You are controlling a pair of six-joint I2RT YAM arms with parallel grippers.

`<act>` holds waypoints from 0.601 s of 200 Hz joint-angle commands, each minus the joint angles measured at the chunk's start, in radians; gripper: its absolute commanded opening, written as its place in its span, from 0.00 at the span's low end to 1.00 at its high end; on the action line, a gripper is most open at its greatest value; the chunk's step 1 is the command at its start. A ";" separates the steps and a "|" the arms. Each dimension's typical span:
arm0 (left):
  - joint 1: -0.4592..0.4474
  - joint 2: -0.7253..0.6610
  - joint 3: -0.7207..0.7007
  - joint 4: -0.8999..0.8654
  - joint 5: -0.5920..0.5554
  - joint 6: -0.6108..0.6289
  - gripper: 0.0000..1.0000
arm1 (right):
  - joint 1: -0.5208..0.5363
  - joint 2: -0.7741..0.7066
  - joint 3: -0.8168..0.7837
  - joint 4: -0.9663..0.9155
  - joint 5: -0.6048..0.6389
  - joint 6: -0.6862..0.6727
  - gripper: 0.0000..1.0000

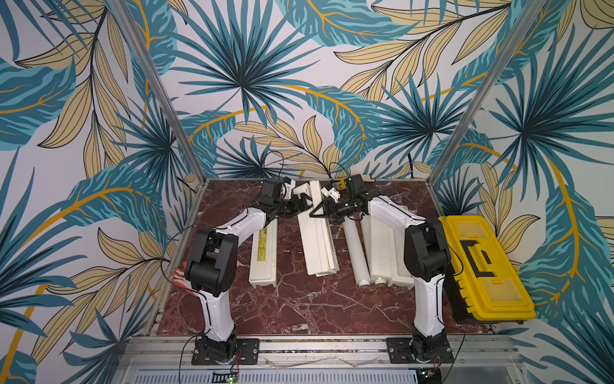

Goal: Put plastic wrap rolls into dispensers
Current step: Open the lid of the plastic wrap cutting box.

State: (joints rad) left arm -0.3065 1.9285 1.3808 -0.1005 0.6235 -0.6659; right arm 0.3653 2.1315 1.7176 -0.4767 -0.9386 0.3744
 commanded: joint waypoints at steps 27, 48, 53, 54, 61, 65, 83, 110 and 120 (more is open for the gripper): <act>-0.037 0.140 0.015 -0.143 -0.062 0.028 0.82 | 0.057 0.001 0.006 0.046 -0.092 0.046 0.51; -0.037 0.167 0.026 -0.207 -0.094 0.052 0.77 | 0.052 -0.002 0.014 -0.005 -0.045 0.046 0.50; -0.036 0.171 0.033 -0.226 -0.106 0.062 0.75 | 0.051 -0.005 0.014 -0.018 -0.028 0.047 0.50; -0.037 0.173 0.033 -0.229 -0.109 0.064 0.75 | 0.050 -0.007 0.014 -0.021 -0.026 0.047 0.50; -0.037 0.178 0.040 -0.256 -0.126 0.075 0.73 | 0.049 -0.012 0.014 -0.040 -0.004 0.052 0.49; -0.037 0.180 0.042 -0.266 -0.132 0.083 0.73 | 0.047 -0.015 0.014 -0.051 0.009 0.055 0.48; -0.037 0.191 0.046 -0.303 -0.171 0.107 0.68 | 0.047 -0.039 -0.006 -0.066 0.055 0.082 0.48; -0.042 0.195 0.051 -0.342 -0.218 0.132 0.58 | 0.046 -0.056 -0.044 -0.034 0.075 0.122 0.48; -0.048 0.195 0.059 -0.367 -0.248 0.149 0.55 | 0.044 -0.052 -0.034 -0.049 0.078 0.129 0.48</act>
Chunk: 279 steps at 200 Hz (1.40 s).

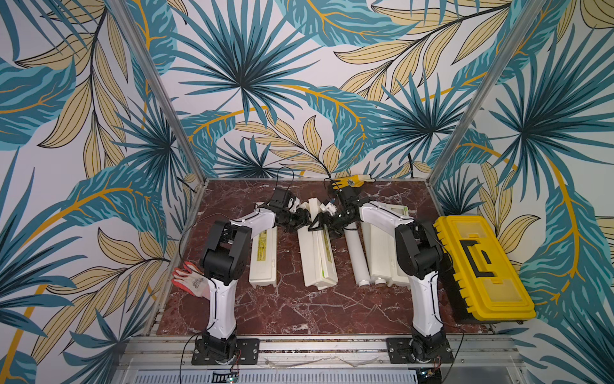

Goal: Put plastic wrap rolls into dispensers
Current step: Open the lid of the plastic wrap cutting box.

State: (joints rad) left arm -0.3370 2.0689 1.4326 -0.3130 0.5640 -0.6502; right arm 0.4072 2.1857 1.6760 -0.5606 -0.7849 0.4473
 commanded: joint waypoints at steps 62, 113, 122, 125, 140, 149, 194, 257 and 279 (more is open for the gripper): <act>-0.058 0.050 0.026 -0.218 -0.286 0.164 0.50 | 0.001 -0.128 0.018 -0.021 -0.034 0.116 0.48; -0.055 0.047 0.030 -0.215 -0.206 0.193 0.62 | -0.012 -0.126 -0.022 -0.045 -0.015 0.065 0.47; -0.052 0.046 0.035 -0.215 -0.184 0.196 0.61 | -0.014 -0.123 -0.040 -0.040 -0.004 0.062 0.47; -0.050 0.046 0.037 -0.215 -0.178 0.197 0.61 | -0.014 -0.121 -0.046 -0.038 0.000 0.060 0.47; -0.038 0.044 0.038 -0.216 -0.149 0.196 0.55 | -0.022 -0.125 -0.093 0.002 0.013 0.060 0.46; -0.028 0.047 0.038 -0.210 -0.122 0.197 0.54 | -0.028 -0.129 -0.128 0.044 0.008 0.071 0.44; -0.010 0.058 0.034 -0.228 -0.137 0.195 0.74 | -0.038 -0.166 -0.192 0.150 -0.022 0.063 0.43; 0.012 0.089 0.021 -0.254 -0.170 0.188 0.71 | -0.045 -0.202 -0.113 -0.032 0.018 -0.018 0.43; 0.018 0.075 0.014 -0.254 -0.163 0.206 0.70 | -0.050 -0.223 -0.114 -0.069 0.031 -0.035 0.43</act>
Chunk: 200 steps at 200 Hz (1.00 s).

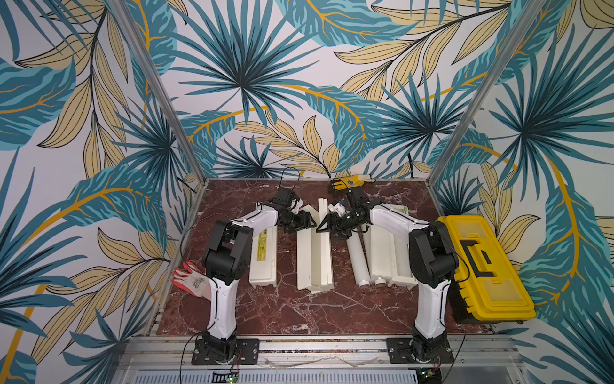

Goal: Put plastic wrap rolls into dispensers
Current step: Open the lid of the plastic wrap cutting box, then place the lid at the center of the board.

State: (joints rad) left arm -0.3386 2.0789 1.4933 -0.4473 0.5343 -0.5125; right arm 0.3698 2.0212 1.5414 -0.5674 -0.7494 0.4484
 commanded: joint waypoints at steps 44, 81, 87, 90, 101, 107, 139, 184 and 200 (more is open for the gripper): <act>0.033 0.070 -0.031 -0.119 -0.080 0.095 0.70 | -0.019 -0.051 0.074 -0.234 0.119 -0.107 0.44; 0.045 0.076 -0.036 -0.120 -0.064 0.099 0.70 | -0.019 -0.045 0.076 -0.318 0.264 -0.113 0.44; 0.046 0.079 -0.035 -0.119 -0.058 0.102 0.70 | -0.017 -0.039 0.073 -0.318 0.281 -0.109 0.44; 0.046 0.079 -0.033 -0.119 -0.055 0.103 0.70 | -0.016 -0.035 0.072 -0.318 0.288 -0.106 0.44; 0.047 0.081 -0.032 -0.120 -0.045 0.105 0.71 | -0.010 -0.017 0.077 -0.318 0.320 -0.100 0.44; 0.047 0.083 -0.031 -0.119 -0.040 0.108 0.71 | -0.004 -0.003 0.082 -0.312 0.337 -0.099 0.45; 0.051 0.096 -0.027 -0.119 -0.022 0.116 0.71 | 0.022 0.090 0.160 -0.319 0.441 -0.095 0.49; 0.056 0.111 -0.021 -0.120 0.010 0.123 0.70 | 0.038 0.144 0.197 -0.323 0.533 -0.085 0.66; 0.057 0.116 -0.021 -0.120 0.020 0.119 0.70 | 0.043 0.148 0.204 -0.333 0.551 -0.085 0.77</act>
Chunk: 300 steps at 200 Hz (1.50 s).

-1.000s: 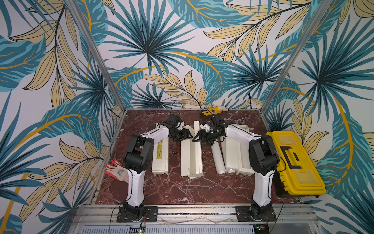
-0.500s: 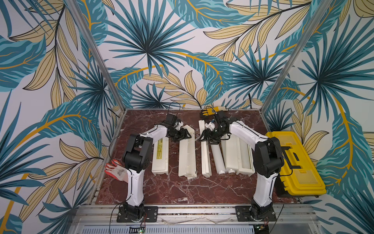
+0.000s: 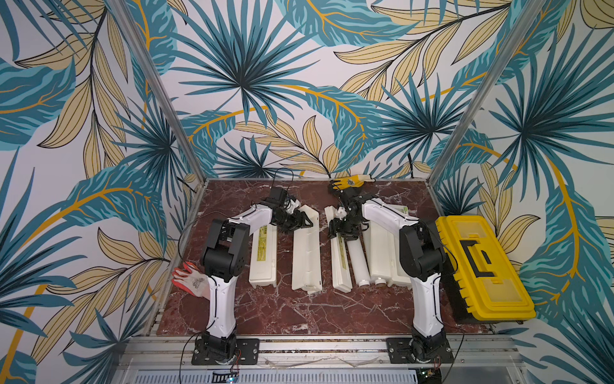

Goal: Put plastic wrap rolls into dispensers
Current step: Place the lid at the center of the board, then place the plastic wrap cutting box at the center of the board.

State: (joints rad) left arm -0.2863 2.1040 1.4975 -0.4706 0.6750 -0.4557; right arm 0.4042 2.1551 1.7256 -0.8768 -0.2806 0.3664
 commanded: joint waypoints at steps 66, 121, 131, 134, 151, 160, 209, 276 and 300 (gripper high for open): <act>0.008 0.104 -0.007 -0.096 -0.069 0.054 0.73 | 0.023 -0.070 -0.003 -0.013 0.081 0.009 0.99; 0.011 0.092 0.004 -0.089 -0.050 0.029 0.91 | 0.035 -0.184 -0.141 0.159 -0.078 0.046 0.99; 0.011 0.089 0.008 -0.090 -0.058 0.027 0.92 | 0.045 -0.181 -0.165 0.199 -0.127 0.061 0.97; 0.012 0.089 0.009 -0.090 -0.058 0.026 0.92 | 0.050 -0.179 -0.172 0.210 -0.139 0.065 0.96; 0.016 0.091 0.008 -0.090 -0.073 0.017 0.93 | 0.079 -0.161 -0.194 0.260 -0.173 0.079 0.89; 0.017 0.091 0.006 -0.090 -0.074 0.017 0.93 | 0.094 -0.150 -0.196 0.279 -0.179 0.086 0.86; 0.019 0.115 -0.014 -0.091 -0.062 0.024 0.87 | 0.116 -0.083 -0.205 0.379 -0.173 0.131 0.67; 0.029 0.123 -0.034 -0.090 -0.056 0.032 0.85 | 0.132 -0.027 -0.207 0.415 -0.172 0.128 0.36; 0.033 0.119 -0.034 -0.090 -0.055 0.031 0.87 | 0.142 0.000 -0.191 0.389 -0.149 0.128 0.19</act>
State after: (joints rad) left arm -0.2619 2.1456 1.5188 -0.4835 0.7643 -0.4599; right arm 0.5301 2.1208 1.5398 -0.4736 -0.4496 0.4931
